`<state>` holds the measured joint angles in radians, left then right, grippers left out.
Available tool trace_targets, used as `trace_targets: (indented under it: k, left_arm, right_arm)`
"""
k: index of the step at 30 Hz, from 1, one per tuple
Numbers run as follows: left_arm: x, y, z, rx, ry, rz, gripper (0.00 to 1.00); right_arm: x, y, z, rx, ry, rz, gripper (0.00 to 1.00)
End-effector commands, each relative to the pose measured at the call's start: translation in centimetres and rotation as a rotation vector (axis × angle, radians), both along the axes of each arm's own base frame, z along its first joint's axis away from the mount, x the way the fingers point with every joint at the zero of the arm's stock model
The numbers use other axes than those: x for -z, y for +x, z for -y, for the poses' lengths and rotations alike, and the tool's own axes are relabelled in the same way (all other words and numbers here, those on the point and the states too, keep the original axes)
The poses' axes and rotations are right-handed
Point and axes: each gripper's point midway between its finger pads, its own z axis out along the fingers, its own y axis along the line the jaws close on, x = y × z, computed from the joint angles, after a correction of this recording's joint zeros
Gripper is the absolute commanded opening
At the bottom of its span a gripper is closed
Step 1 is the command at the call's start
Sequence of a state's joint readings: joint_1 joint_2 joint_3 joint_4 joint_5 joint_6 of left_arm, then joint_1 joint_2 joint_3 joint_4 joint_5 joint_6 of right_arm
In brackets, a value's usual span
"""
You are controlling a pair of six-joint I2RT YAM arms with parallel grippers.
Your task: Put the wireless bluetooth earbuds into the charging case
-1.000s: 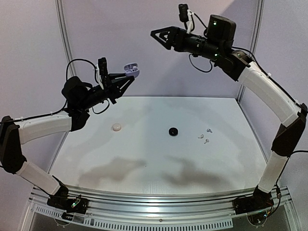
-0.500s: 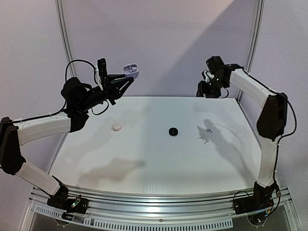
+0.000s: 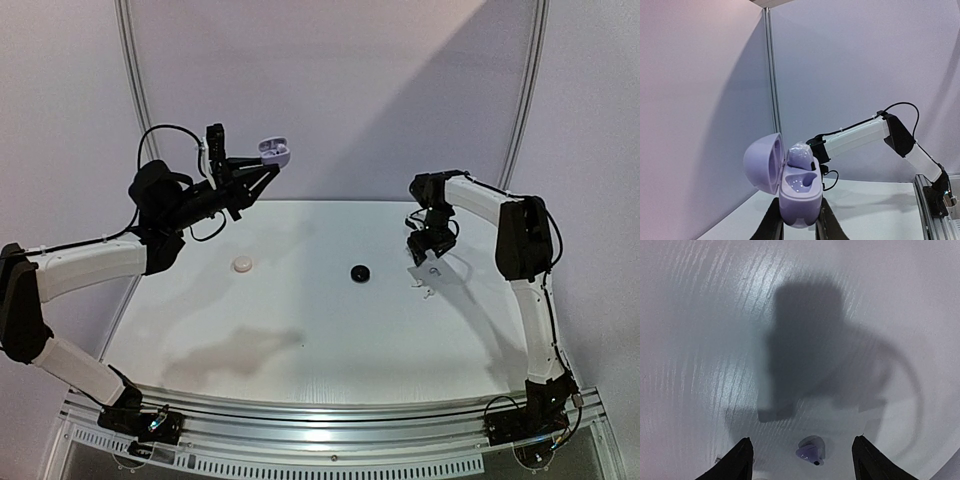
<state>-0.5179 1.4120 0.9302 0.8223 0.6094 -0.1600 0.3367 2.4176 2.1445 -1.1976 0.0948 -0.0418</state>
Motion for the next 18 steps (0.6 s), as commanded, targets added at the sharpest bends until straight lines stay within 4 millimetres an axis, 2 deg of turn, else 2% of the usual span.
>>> trace_targets:
  k: [1,6,10,18]
  left_arm:
    - [-0.6,-0.1,0.0,-0.003,0.006,0.01,0.0]
    - [-0.6,0.0,0.1,-0.005,0.008,0.007,0.0]
    - [-0.5,0.1,0.1,-0.004,0.011,0.007,0.0]
    - [-0.3,0.2,0.1,-0.007,0.016,0.004,0.0]
  right_arm:
    - [3.0,-0.4,1.2,-0.029,-0.009,-0.081,0.65]
    - [4.8,-1.5,2.1,-0.009,-0.011,-0.139,0.52]
    - [5.3,-2.2,2.3,-0.014,-0.017,-0.164,0.42]
    - [5.4,-3.5,2.5,-0.032,-0.014,-0.196,0.37]
